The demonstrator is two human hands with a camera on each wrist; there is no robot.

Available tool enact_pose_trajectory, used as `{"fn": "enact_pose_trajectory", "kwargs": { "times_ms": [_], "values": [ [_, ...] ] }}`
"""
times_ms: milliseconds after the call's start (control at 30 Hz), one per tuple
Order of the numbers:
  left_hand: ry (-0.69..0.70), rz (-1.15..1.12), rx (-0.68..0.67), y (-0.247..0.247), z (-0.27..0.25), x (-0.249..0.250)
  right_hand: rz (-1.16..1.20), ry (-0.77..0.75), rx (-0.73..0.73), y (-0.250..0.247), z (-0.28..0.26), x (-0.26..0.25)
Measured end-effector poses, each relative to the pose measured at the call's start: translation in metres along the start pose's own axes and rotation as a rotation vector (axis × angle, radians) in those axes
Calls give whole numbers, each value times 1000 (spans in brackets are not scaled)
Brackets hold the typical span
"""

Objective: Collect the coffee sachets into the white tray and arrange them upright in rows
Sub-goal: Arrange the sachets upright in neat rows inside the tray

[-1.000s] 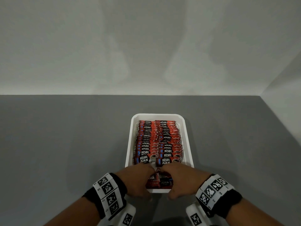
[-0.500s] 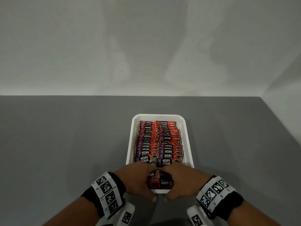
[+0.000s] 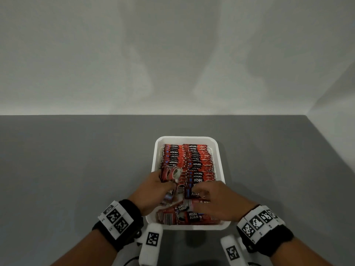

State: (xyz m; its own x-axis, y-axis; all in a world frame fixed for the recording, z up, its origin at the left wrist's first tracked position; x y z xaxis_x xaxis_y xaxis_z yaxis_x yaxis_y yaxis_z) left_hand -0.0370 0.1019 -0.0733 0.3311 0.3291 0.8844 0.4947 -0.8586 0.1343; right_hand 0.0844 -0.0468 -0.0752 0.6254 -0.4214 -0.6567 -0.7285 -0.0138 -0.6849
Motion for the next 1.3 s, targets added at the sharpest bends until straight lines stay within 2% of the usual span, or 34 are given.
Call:
{"fn": "enact_pose_trajectory", "kwargs": {
  "times_ms": [100,200,333,433,533,667,800,900,1033,1167,1300],
  "values": [
    [55,-258,-14,10,1,7,156,42,172,-21,4,-11],
    [114,-362,-32,22,3,18,404,20,257,-31,9,-28],
    [166,-307,-102,35,3,30,610,70,426,-40,17,-32],
    [152,-227,-61,28,7,27,637,137,557,-51,18,-24],
    [155,-208,13,12,14,28,678,149,595,-59,14,-17],
    [177,-157,118,-1,16,37,640,138,475,-58,13,-16],
    [203,-112,136,-6,18,42,357,131,421,-63,13,-16],
    [239,31,131,-3,18,45,108,110,372,-63,19,-23],
    [240,95,284,-16,26,43,-59,124,354,-61,33,-18],
    [166,122,319,-26,28,33,-217,102,135,-27,55,-12],
    [139,231,316,-29,24,26,-307,61,19,3,72,-13]
  ]
}}
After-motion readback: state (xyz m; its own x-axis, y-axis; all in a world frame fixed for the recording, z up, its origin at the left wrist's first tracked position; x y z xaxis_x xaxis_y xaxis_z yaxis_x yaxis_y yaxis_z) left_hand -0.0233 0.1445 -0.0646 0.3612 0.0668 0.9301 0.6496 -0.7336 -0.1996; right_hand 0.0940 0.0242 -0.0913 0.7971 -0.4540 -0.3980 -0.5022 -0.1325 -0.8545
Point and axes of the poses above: each hand's wrist, its own z-axis towards the middle knuckle, its own y-axis out of the palm, x = y × z, the point moved 5 cm from there along z, towards the middle knuckle, and after that the axes turned 11 degrees about -z, right-handed, at the moved point
